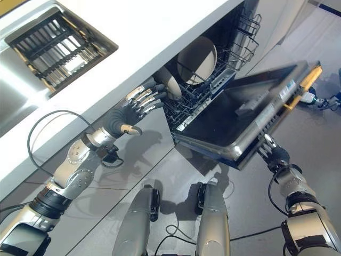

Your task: Pick up plates and place into dishwasher.

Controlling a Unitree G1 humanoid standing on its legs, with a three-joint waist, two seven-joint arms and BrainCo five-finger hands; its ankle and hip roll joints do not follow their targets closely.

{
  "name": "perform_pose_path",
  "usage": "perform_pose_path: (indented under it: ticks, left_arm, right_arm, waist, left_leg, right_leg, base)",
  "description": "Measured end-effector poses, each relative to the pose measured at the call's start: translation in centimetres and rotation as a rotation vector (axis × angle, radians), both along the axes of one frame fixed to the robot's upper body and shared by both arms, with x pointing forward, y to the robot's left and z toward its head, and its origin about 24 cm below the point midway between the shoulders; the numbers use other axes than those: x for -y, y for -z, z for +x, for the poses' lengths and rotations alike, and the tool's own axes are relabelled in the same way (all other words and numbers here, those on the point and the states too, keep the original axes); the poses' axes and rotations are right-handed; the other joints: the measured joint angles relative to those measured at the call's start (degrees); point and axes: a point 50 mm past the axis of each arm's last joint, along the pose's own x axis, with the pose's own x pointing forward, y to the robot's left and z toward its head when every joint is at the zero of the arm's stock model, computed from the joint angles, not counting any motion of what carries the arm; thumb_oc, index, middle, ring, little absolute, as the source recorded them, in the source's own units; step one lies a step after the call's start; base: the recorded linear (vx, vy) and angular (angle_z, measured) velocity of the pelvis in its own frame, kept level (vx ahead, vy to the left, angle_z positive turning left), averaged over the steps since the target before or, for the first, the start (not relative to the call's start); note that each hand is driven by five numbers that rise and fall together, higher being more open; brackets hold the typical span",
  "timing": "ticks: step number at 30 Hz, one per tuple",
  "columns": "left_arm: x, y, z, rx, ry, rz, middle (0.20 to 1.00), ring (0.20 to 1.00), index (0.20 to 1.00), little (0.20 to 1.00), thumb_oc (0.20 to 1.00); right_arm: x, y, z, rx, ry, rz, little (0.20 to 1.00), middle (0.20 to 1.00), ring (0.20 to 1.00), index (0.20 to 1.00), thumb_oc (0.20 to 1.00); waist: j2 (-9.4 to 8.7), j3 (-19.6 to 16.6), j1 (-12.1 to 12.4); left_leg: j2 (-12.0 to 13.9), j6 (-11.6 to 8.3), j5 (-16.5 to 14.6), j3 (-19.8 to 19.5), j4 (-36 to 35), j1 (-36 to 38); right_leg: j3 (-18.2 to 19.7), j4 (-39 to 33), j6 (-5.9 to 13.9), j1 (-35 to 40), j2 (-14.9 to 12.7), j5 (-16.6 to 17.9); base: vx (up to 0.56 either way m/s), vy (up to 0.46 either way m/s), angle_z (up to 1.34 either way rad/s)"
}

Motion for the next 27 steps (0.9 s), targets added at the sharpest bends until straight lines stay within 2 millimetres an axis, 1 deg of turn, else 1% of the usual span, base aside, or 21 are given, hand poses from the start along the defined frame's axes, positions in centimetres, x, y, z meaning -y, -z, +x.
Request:
perform_pose_path:
  ticks: [3, 4, 5, 6, 7, 8, 9, 10, 11, 12, 13, 15, 17, 18, 19, 21, 24, 27]
  left_arm:
    - [0.3, -0.2, -0.1, 0.011, 0.06, 0.016, 1.0, 1.0, 1.0, 1.0, 1.0]
    - [0.4, -0.3, -0.2, 0.016, 0.085, 0.013, 1.0, 1.0, 1.0, 1.0, 1.0]
    - [0.7, -0.5, -0.2, 0.015, 0.117, 0.005, 1.0, 1.0, 1.0, 1.0, 1.0]
    - [0.8, -0.5, -0.3, 0.016, 0.14, -0.001, 1.0, 1.0, 1.0, 1.0, 1.0]
    - [0.9, -0.6, -0.4, 0.019, 0.164, -0.007, 1.0, 1.0, 1.0, 1.0, 1.0]
    - [1.1, -1.0, -0.4, 0.033, 0.19, -0.006, 1.0, 1.0, 1.0, 1.0, 1.0]
    - [1.3, -1.2, -0.4, 0.043, 0.216, -0.01, 1.0, 1.0, 1.0, 1.0, 1.0]
    - [1.9, -1.0, -0.5, 0.036, 0.261, -0.003, 1.0, 1.0, 1.0, 1.0, 1.0]
    - [2.2, -0.9, -0.7, 0.032, 0.293, 0.01, 1.0, 1.0, 1.0, 1.0, 1.0]
    - [2.4, -1.0, -0.7, 0.036, 0.319, 0.023, 1.0, 1.0, 1.0, 1.0, 1.0]
    - [2.8, -1.0, -0.8, 0.038, 0.347, 0.027, 1.0, 1.0, 1.0, 1.0, 1.0]
    - [3.2, -0.6, -1.0, 0.029, 0.387, 0.045, 1.0, 1.0, 1.0, 1.0, 1.0]
    - [3.3, -0.4, -1.1, 0.013, 0.41, 0.055, 1.0, 1.0, 1.0, 1.0, 1.0]
    - [3.3, -0.1, -1.0, 0.005, 0.413, 0.057, 1.0, 1.0, 1.0, 1.0, 1.0]
    - [3.1, 0.3, -1.0, -0.009, 0.412, 0.059, 1.0, 1.0, 1.0, 1.0, 1.0]
    - [2.9, 1.6, -0.7, -0.061, 0.393, 0.053, 1.0, 1.0, 1.0, 1.0, 1.0]
    - [2.6, 5.6, -0.7, -0.224, 0.352, 0.034, 1.0, 1.0, 1.0, 1.0, 1.0]
    - [2.7, 10.5, -1.3, -0.415, 0.292, 0.025, 1.0, 1.0, 1.0, 1.0, 1.0]
  right_arm:
    - [-3.1, -2.7, 2.0, 0.168, -0.118, 0.061, 1.0, 1.0, 1.0, 1.0, 1.0]
    - [-4.1, -3.9, 2.8, 0.22, -0.147, 0.081, 1.0, 1.0, 1.0, 1.0, 1.0]
    - [-4.5, -4.4, 3.2, 0.24, -0.154, 0.092, 1.0, 1.0, 1.0, 1.0, 1.0]
    - [-5.2, -5.1, 3.5, 0.287, -0.185, 0.095, 1.0, 1.0, 1.0, 1.0, 1.0]
    - [-6.0, -6.4, 4.0, 0.341, -0.217, 0.099, 1.0, 1.0, 1.0, 1.0, 1.0]
    - [-6.7, -8.0, 4.5, 0.408, -0.252, 0.102, 1.0, 1.0, 1.0, 1.0, 1.0]
    - [-7.1, -9.4, 4.9, 0.466, -0.266, 0.108, 1.0, 1.0, 1.0, 1.0, 1.0]
    - [-7.2, -11.0, 5.3, 0.512, -0.274, 0.103, 1.0, 1.0, 1.0, 1.0, 1.0]
    - [-7.6, -12.5, 5.7, 0.548, -0.278, 0.103, 1.0, 1.0, 1.0, 1.0, 1.0]
    - [-7.8, -13.2, 6.0, 0.568, -0.281, 0.103, 1.0, 1.0, 1.0, 1.0, 1.0]
    - [-7.6, -13.3, 6.1, 0.563, -0.268, 0.102, 1.0, 1.0, 1.0, 1.0, 1.0]
    - [-7.1, -12.3, 6.3, 0.514, -0.225, 0.104, 1.0, 1.0, 1.0, 1.0, 1.0]
    - [-7.3, -10.7, 6.5, 0.455, -0.194, 0.118, 1.0, 1.0, 1.0, 1.0, 1.0]
    - [-7.6, -9.5, 6.5, 0.416, -0.186, 0.13, 1.0, 1.0, 1.0, 1.0, 1.0]
    - [-8.0, -8.2, 6.3, 0.38, -0.189, 0.136, 1.0, 1.0, 1.0, 1.0, 1.0]
    - [-8.8, -4.8, 5.6, 0.292, -0.188, 0.161, 1.0, 1.0, 1.0, 1.0, 1.0]
    - [-10.2, 0.7, 3.5, 0.159, -0.184, 0.228, 1.0, 1.0, 1.0, 1.0, 1.0]
    - [-11.5, 6.0, 0.5, 0.008, -0.137, 0.309, 1.0, 1.0, 1.0, 1.0, 1.0]
  waist:
    - [-0.01, 0.0, 1.0]
    - [-0.01, 0.3, 1.2]
    - [-0.12, 0.9, 1.3]
    - [-0.06, 0.9, 1.2]
    - [0.35, 0.7, 1.1]
    - [0.98, 0.8, 1.6]
    - [-0.02, 0.6, 1.2]
    - [-0.23, 0.6, 1.2]
    - [0.21, 0.7, 1.4]
    - [0.25, 0.6, 1.8]
    - [0.11, 0.6, 2.2]
    - [-0.63, 0.1, 3.0]
    - [-1.47, -0.5, 3.0]
    - [-2.05, -1.2, 3.1]
    - [-2.63, -2.8, 3.2]
    - [-4.0, -6.3, 3.2]
    - [-5.23, -10.9, 2.8]
    - [-5.8, -15.0, 2.5]
  left_leg:
    - [0.4, 0.08, 0.0, -1.2, -1.4, 0.4]
    - [0.3, 0.22, -0.2, -0.6, -0.4, 0.8]
    - [-0.4, 0.49, -0.6, 2.2, 4.0, 0.9]
    - [-1.1, 2.08, -1.7, 5.6, 6.7, 1.6]
    - [-2.0, 4.24, -2.7, 7.9, 6.1, 3.1]
    - [-2.3, 5.21, -4.6, 7.8, 3.5, 4.3]
    - [-3.8, 5.36, -4.4, 7.7, 3.8, 4.4]
    - [-5.4, 5.58, -3.6, 7.1, 3.1, 4.6]
    - [-5.4, 5.2, -2.8, 7.2, 2.7, 4.7]
    - [-5.3, 5.34, -2.7, 7.3, 2.4, 5.2]
    - [-5.1, 5.52, -2.4, 7.5, 1.8, 6.1]
    - [-4.7, 5.93, -1.9, 8.6, -0.1, 8.2]
    - [-4.4, 6.4, -1.1, 10.0, -2.7, 10.5]
    - [-4.3, 6.5, -0.7, 10.6, -4.2, 11.8]
    - [-4.3, 6.48, -0.4, 10.8, -5.1, 12.2]
    - [-3.9, 6.36, 0.3, 11.3, -8.1, 13.9]
    - [-3.4, 5.89, 2.4, 12.1, -15.0, 19.2]
    - [-3.5, 5.28, 6.5, 12.5, -24.8, 24.7]
  right_leg:
    - [-1.9, -1.6, 2.14, 0.6, 0.0, 1.2]
    - [-2.7, -2.2, 2.18, 1.4, -0.4, 1.3]
    - [-3.3, -2.1, 1.86, 2.7, -1.4, 1.2]
    - [-3.3, -2.0, 1.65, 3.3, -1.6, 1.0]
    - [-3.3, -2.1, 1.75, 3.5, -1.4, 1.1]
    - [-1.5, 2.8, 1.09, 2.5, -0.4, 0.4]
    - [2.5, 8.1, -0.32, 3.2, -0.7, -1.5]
    - [4.0, 3.9, 1.25, 7.5, -0.8, -6.0]
    - [3.5, 3.5, 1.11, 8.2, -1.3, -5.2]
    - [3.3, 3.3, 1.08, 9.0, -1.5, -5.2]
    - [3.3, 2.8, 1.08, 10.4, -1.5, -5.2]
    - [3.4, 1.7, 1.01, 12.9, -1.7, -5.3]
    - [3.7, -0.7, 1.01, 15.6, -1.7, -5.3]
    - [3.8, -2.5, 1.31, 17.0, -1.5, -5.1]
    - [3.8, -3.6, 1.8, 17.4, -1.4, -4.8]
    - [3.8, -7.5, 3.39, 19.3, -0.6, -3.6]
    - [4.3, -15.6, 3.95, 24.3, 1.4, -0.4]
    - [4.4, -26.3, 3.8, 29.6, 3.2, 4.4]
  base:
    - [0.02, -0.002, -0.08]
    - [0.02, 0.006, 0.2]
    - [0.02, 0.014, 0.27]
    - [0.02, 0.02, 0.23]
    - [0.03, 0.025, 0.08]
    - [0.02, 0.027, 0.25]
    - [0.02, 0.031, 0.54]
    - [0.03, 0.036, 0.65]
    - [0.03, 0.034, 0.57]
    - [0.03, 0.036, 0.5]
    - [0.03, 0.029, 0.64]
    - [0.06, 0.029, 0.61]
    - [0.08, 0.032, 0.37]
    - [0.07, 0.028, 0.1]
    - [0.08, 0.029, -0.04]
    - [0.11, 0.032, -0.16]
    - [0.16, 0.037, -0.24]
    - [0.16, 0.053, -0.15]
